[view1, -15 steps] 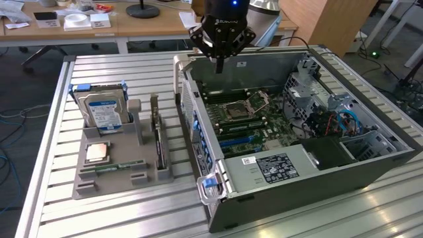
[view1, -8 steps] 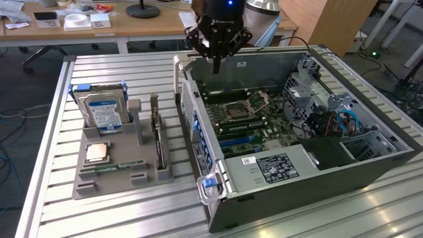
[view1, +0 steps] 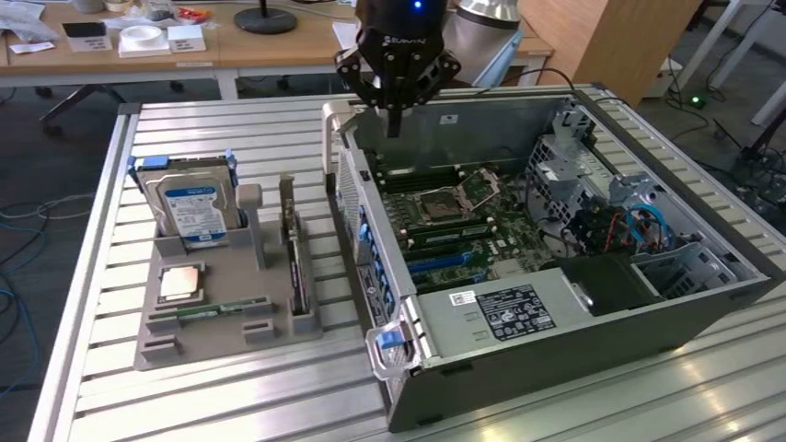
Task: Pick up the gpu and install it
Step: 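Reach for the gpu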
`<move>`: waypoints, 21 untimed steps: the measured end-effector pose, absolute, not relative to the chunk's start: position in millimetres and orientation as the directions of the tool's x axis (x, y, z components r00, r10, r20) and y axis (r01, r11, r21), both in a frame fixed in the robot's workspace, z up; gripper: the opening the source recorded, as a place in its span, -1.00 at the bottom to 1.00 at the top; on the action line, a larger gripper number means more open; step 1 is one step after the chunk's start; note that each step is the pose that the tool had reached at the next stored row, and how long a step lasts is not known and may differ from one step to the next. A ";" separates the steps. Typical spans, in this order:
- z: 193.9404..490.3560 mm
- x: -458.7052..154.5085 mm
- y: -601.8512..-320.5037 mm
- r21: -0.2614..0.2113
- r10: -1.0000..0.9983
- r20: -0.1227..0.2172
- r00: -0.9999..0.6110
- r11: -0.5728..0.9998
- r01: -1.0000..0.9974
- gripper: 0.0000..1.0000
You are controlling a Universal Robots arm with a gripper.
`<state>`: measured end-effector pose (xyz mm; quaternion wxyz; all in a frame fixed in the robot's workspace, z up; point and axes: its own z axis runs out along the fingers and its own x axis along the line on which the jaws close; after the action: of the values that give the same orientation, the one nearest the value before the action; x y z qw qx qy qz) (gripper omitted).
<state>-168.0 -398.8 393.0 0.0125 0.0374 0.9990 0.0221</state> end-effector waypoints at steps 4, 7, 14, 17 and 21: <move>392.9 -172.3 -398.8 0.045 0.075 -0.023 -0.997 0.996 0.074 -0.79; 392.9 -174.7 -398.8 0.045 0.075 -0.023 -0.997 0.996 0.074 -0.79; 392.8 -180.2 -398.8 0.045 0.075 -0.023 -0.997 0.996 0.074 -0.79; 392.7 -182.7 -398.8 0.045 0.075 -0.023 -0.997 0.996 0.074 -0.79; 392.6 -186.1 -398.8 0.045 0.075 -0.023 -0.997 0.996 0.074 -0.79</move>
<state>-186.1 -398.8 392.6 0.0125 0.0374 0.9990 0.0221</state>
